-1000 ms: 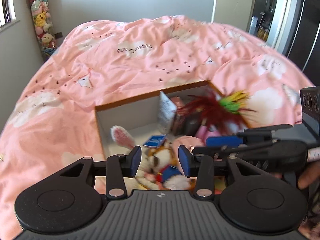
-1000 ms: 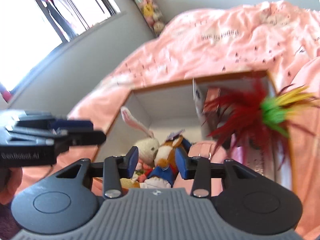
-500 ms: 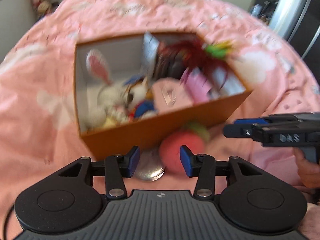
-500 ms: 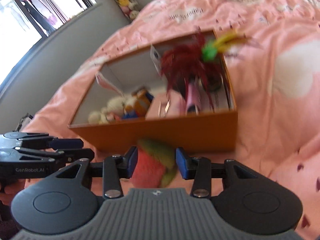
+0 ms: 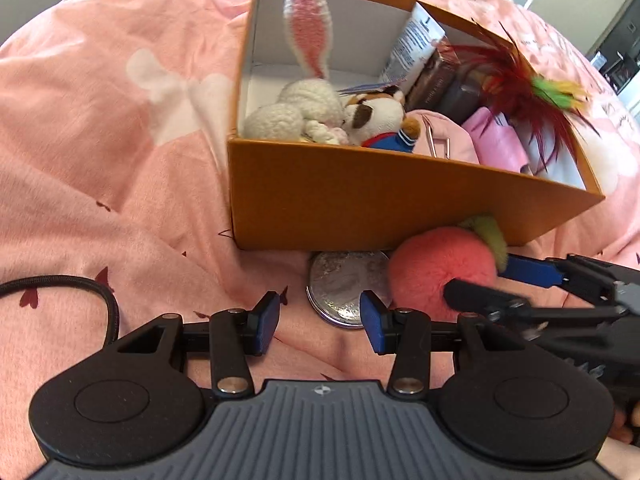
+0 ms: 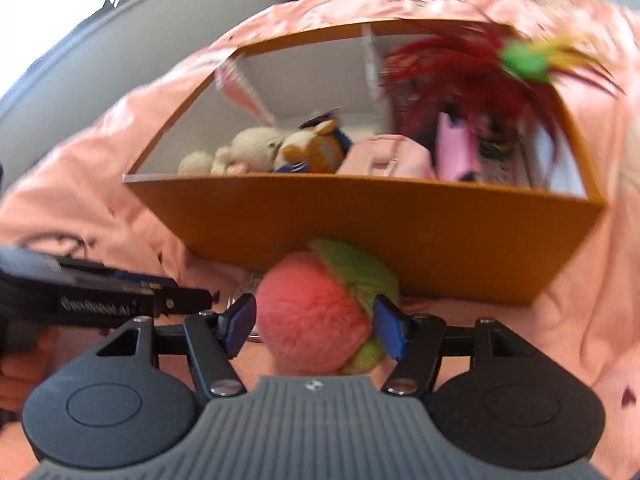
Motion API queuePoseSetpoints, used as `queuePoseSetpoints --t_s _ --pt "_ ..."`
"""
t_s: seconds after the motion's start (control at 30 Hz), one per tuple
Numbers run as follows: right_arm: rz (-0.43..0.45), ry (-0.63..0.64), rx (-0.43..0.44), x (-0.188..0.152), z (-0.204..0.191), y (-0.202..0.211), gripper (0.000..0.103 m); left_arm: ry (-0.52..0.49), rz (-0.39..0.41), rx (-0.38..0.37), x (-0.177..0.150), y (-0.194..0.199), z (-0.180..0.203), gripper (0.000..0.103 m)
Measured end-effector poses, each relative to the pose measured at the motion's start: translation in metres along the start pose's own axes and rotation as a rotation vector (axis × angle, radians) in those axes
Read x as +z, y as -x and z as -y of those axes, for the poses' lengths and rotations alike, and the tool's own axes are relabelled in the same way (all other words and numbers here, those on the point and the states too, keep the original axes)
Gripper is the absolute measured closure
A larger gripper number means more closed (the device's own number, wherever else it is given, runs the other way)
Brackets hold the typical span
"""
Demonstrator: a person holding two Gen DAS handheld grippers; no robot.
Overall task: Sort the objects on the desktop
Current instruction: 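Grasp the pink-green pompom ball with the right tool while the left approaches the silver tin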
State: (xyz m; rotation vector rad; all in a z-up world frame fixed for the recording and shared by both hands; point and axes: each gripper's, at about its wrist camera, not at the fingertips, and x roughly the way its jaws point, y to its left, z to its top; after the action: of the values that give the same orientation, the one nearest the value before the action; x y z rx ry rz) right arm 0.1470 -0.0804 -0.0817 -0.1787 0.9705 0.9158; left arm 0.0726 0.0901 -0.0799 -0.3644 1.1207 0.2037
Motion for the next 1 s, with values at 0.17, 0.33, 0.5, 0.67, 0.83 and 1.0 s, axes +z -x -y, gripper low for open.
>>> queuePoseSetpoints --t_s 0.17,0.33,0.5,0.67,0.83,1.0 --pt "-0.033 0.074 -0.095 0.005 -0.009 -0.030 0.036 0.008 0.001 0.011 0.001 -0.002 -0.001 0.051" --pt "-0.073 0.069 -0.087 0.003 -0.007 -0.053 0.035 0.012 0.002 0.020 0.001 -0.004 -0.001 0.051" --pt "-0.054 0.019 -0.076 0.002 0.005 -0.047 0.051 0.003 -0.003 0.040 0.001 -0.005 0.003 0.051" --pt "-0.032 0.015 -0.078 0.000 0.009 -0.030 0.054 -0.003 -0.009 0.057 0.001 -0.004 0.008 0.051" --pt "-0.035 -0.012 -0.105 -0.003 0.021 -0.005 0.054 0.004 -0.002 0.049 0.001 -0.001 0.011 0.049" --pt "-0.040 -0.060 -0.183 -0.015 0.031 0.023 0.054 0.031 -0.014 0.024 0.006 -0.001 0.018 0.047"
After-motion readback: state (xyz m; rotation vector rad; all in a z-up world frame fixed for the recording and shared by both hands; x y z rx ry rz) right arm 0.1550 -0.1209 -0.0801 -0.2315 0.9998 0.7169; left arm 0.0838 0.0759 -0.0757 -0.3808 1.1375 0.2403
